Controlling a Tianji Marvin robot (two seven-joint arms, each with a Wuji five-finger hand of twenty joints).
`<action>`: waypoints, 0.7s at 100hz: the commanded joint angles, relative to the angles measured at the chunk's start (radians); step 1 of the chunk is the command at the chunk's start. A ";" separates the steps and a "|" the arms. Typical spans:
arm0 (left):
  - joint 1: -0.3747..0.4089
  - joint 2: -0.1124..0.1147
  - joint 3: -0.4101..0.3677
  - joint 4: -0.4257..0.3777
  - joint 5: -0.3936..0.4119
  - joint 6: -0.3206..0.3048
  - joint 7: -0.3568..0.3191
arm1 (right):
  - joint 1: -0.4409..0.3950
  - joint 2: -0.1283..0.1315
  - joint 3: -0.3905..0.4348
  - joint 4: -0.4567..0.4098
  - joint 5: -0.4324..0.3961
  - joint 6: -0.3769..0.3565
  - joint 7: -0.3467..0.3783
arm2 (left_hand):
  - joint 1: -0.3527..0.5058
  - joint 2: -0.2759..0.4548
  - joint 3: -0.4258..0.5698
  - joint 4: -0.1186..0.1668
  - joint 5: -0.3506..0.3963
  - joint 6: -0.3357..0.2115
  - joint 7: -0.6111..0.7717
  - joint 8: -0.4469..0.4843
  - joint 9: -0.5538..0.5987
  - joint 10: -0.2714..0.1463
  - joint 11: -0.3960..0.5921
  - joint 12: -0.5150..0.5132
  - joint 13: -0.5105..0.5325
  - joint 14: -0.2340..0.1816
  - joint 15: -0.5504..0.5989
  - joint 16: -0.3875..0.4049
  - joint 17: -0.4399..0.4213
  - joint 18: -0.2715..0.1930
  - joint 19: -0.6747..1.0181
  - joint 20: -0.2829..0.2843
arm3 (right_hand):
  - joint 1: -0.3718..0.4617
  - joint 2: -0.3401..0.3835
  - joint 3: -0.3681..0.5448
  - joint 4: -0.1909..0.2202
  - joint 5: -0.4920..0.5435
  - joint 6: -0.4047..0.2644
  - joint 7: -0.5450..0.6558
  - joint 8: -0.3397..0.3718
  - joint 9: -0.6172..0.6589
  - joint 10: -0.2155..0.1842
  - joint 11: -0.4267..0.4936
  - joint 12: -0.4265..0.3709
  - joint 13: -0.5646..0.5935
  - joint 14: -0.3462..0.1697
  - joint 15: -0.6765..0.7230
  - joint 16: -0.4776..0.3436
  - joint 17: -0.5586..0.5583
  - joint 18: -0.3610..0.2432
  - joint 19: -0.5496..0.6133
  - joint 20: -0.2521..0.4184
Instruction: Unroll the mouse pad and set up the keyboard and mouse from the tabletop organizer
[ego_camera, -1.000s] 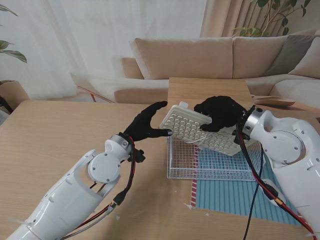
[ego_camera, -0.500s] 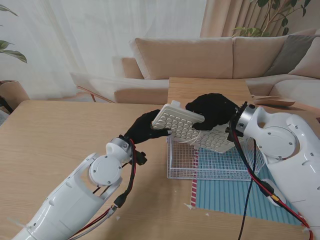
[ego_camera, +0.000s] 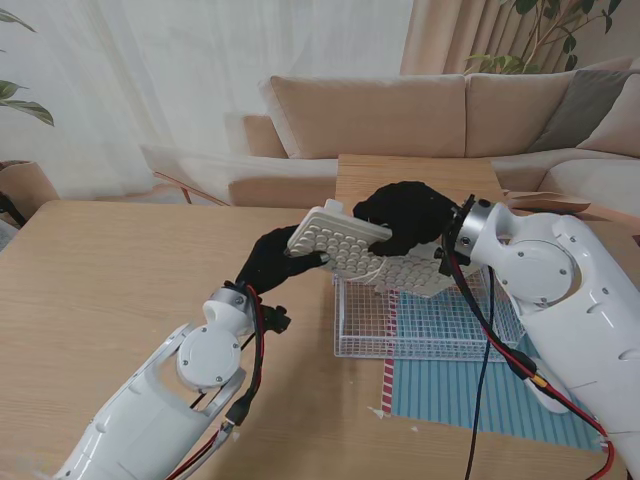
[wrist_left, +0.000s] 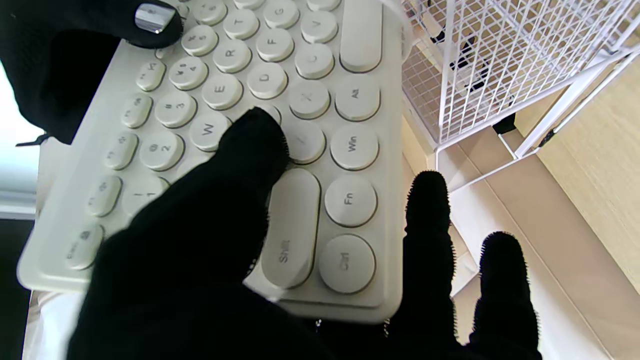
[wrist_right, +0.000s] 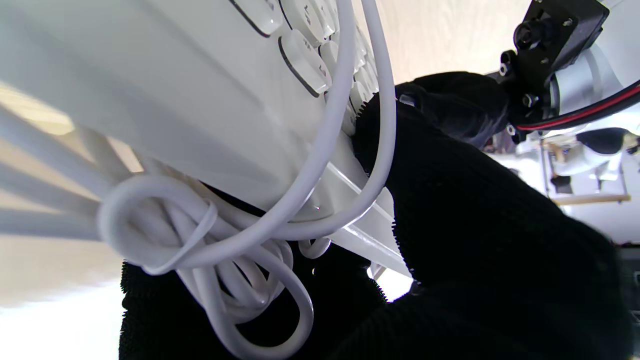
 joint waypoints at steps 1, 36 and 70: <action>0.013 -0.006 -0.015 -0.018 -0.008 -0.004 0.004 | 0.023 -0.012 -0.011 -0.015 0.013 -0.002 0.013 | 0.096 0.079 0.044 0.008 0.062 -0.055 0.069 0.005 0.053 -0.023 0.015 0.028 0.034 -0.007 0.027 0.025 0.002 0.015 0.052 0.004 | 0.123 0.094 0.172 0.050 0.032 -0.186 0.079 0.051 0.003 0.033 0.022 0.014 0.018 -0.059 0.043 0.022 -0.019 -0.043 -0.032 0.022; 0.101 -0.003 -0.122 -0.089 -0.003 -0.042 0.066 | 0.144 -0.035 -0.143 0.031 0.042 -0.006 -0.040 | 0.110 0.066 0.070 0.006 0.059 -0.056 0.116 0.077 0.096 -0.025 -0.019 0.081 0.050 -0.016 0.052 0.033 0.000 0.010 0.094 0.025 | 0.116 0.099 0.169 0.049 0.028 -0.198 0.078 0.053 0.002 0.022 0.020 0.017 0.017 -0.066 0.037 0.024 -0.015 -0.051 -0.039 0.020; 0.175 0.001 -0.216 -0.134 0.023 -0.111 0.114 | 0.234 -0.063 -0.267 0.079 0.081 -0.007 -0.097 | 0.127 0.072 0.086 -0.003 0.041 -0.040 0.114 0.189 0.100 -0.019 -0.026 0.138 0.067 -0.007 0.077 0.041 0.055 -0.019 0.183 0.070 | 0.097 0.106 0.165 0.047 0.016 -0.199 0.074 0.056 0.002 -0.004 0.019 0.019 0.025 -0.087 0.023 0.024 -0.001 -0.064 -0.049 0.014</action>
